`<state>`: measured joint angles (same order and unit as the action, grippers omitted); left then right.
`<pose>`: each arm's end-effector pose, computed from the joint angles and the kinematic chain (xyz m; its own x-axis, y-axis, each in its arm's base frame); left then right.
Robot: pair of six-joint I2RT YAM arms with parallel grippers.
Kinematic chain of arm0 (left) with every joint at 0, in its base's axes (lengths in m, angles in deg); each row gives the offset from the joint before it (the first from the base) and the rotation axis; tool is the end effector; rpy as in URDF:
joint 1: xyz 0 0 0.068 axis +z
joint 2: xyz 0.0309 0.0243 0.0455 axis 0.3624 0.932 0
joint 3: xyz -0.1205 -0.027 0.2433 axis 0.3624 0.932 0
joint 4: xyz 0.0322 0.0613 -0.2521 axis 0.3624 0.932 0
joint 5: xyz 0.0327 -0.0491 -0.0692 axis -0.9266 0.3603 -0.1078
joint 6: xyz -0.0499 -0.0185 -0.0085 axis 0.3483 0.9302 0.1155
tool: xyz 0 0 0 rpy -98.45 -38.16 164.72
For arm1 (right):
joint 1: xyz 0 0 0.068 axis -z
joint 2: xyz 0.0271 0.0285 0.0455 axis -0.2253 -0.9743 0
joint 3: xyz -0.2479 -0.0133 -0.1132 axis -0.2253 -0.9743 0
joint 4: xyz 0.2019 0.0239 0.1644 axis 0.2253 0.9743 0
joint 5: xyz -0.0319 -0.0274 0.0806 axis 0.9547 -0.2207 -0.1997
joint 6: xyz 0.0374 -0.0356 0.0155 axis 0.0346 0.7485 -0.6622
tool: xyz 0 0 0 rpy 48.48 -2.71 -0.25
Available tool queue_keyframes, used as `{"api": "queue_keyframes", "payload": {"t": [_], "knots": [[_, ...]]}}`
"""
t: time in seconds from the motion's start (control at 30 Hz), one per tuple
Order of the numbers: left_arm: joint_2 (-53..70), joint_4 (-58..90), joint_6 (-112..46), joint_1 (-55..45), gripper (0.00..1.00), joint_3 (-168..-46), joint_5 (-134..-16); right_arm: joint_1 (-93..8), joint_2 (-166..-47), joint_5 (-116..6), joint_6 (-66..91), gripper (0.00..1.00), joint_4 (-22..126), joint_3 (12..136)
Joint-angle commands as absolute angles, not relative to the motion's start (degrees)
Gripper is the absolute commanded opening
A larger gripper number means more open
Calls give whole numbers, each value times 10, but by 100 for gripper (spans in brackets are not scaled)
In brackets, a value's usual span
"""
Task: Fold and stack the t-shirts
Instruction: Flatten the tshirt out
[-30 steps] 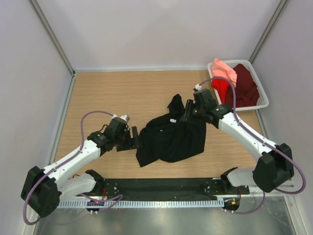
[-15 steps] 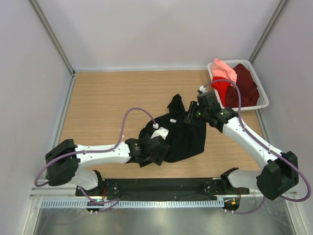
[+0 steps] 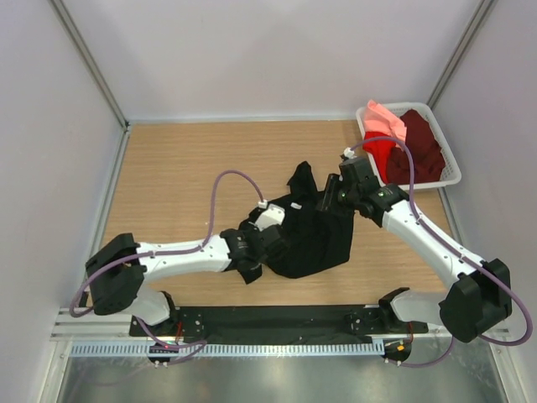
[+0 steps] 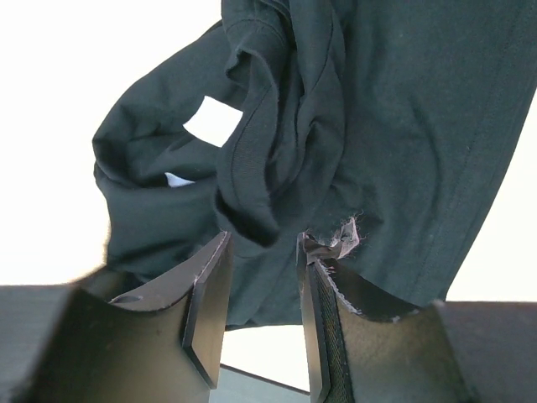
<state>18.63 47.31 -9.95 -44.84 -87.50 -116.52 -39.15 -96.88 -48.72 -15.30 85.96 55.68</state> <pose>0.1340 -0.2544 0.2014 -0.6719 0.3387 -0.6587 0.3393 0.9313 0.1328 0.2338 0.1155 0.2792 -0.8123 0.2302 -0.5359 0.0067 0.9224 0.3861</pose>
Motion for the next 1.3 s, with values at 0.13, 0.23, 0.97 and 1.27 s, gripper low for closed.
{"api": "queue_keyframes", "payload": {"t": [0.13, 0.23, 0.97, 1.27], "knots": [[51, 532, -69, -291, 0, -886, -1115, -389, -970, -492, -151, 43, 844, 567], [8, 528, -58, -148, 0, -882, -1026, -389, -981, -504, -139, 44, 840, 552], [95, 489, -139, 105, 75, -1008, -775, -375, -1226, -507, -99, 52, 815, 740], [326, 507, -239, -13, 77, -1188, -701, -308, -1275, -477, -50, 57, 820, 772]]}}
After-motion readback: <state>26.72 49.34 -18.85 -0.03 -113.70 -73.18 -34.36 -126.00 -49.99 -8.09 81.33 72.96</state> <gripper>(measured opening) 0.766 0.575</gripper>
